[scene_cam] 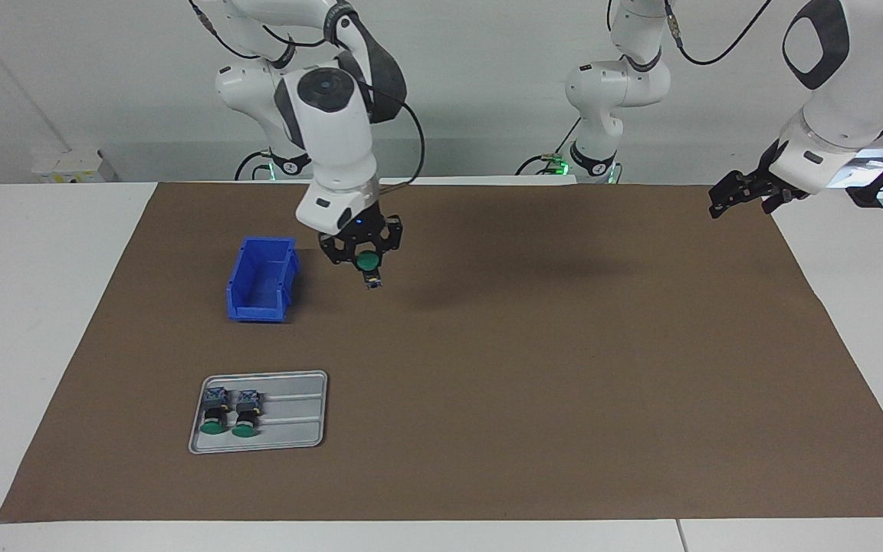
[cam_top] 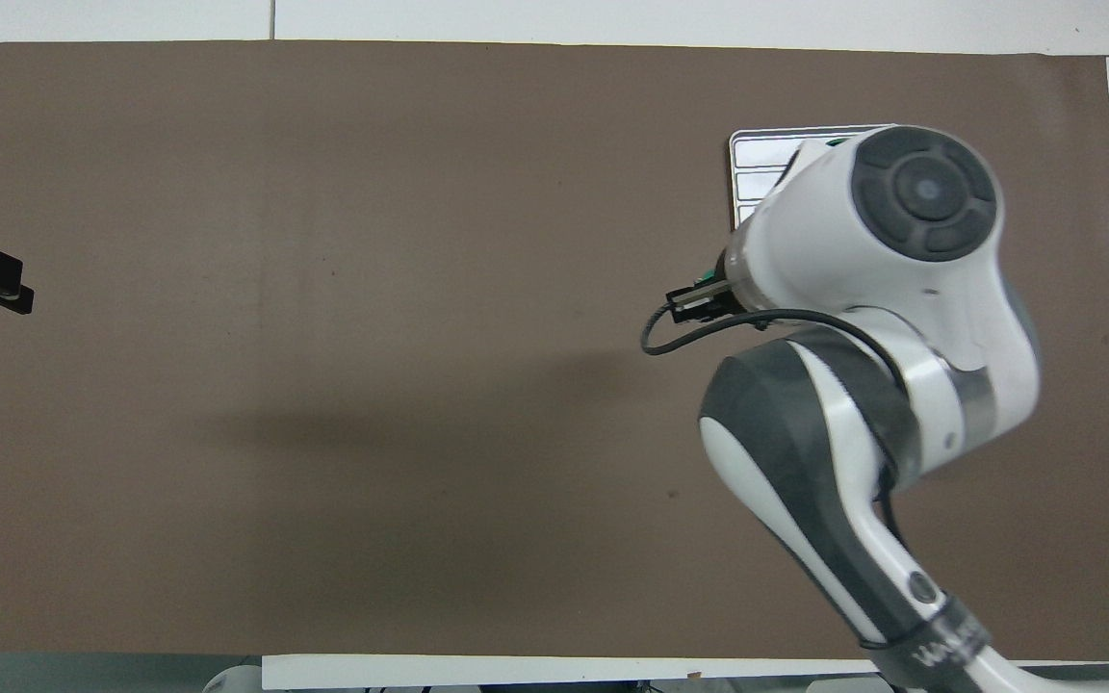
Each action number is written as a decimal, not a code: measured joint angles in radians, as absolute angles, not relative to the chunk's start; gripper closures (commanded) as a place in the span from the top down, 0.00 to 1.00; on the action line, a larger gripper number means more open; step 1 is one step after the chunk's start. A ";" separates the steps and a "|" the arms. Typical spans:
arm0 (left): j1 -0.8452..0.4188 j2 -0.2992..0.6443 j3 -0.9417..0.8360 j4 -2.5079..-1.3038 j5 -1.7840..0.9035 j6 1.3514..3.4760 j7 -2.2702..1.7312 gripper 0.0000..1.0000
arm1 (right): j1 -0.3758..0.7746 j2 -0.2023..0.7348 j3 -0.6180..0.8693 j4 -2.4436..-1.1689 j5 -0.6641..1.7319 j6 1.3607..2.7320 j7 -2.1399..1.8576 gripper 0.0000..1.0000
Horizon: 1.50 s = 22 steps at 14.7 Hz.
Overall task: Place and press button with both arms
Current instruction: 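Carry the object with the right gripper over the blue bin, then lower the object into the blue bin and open the right gripper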
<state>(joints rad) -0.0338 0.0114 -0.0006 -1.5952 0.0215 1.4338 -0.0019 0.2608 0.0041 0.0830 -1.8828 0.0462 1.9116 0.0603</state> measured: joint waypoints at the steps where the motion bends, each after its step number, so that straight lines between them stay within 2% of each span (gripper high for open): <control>1: -0.034 0.011 -0.001 -1.595 0.021 1.434 -0.002 1.00 | 0.221 -0.035 0.082 -1.921 0.054 1.905 0.011 0.00; 3: -0.034 0.011 -0.001 -1.595 0.021 1.434 -0.002 1.00 | 0.154 -0.092 0.081 -1.994 0.058 1.904 -0.055 0.00; 6: -0.034 0.011 -0.001 -1.595 0.021 1.434 -0.002 1.00 | 0.086 -0.124 0.080 -2.073 0.058 1.904 -0.090 0.00; 11: -0.034 0.011 -0.001 -1.595 0.021 1.434 -0.002 1.00 | -0.032 -0.147 0.078 -2.162 0.058 1.920 -0.166 0.00; 17: -0.034 0.011 -0.001 -1.595 0.021 1.434 -0.002 1.00 | -0.087 -0.125 0.077 -2.280 0.058 2.052 -0.169 0.02; 18: -0.034 0.011 -0.001 -1.595 0.021 1.434 -0.002 1.00 | -0.087 -0.114 0.077 -2.288 0.058 2.067 -0.169 0.05; 20: -0.034 0.011 -0.001 -1.595 0.021 1.434 -0.002 1.00 | -0.087 -0.090 0.077 -2.292 0.058 2.092 -0.169 0.31; 22: -0.034 0.011 -0.001 -1.595 0.021 1.434 -0.002 1.00 | -0.087 -0.075 0.077 -2.292 0.058 2.098 -0.169 0.48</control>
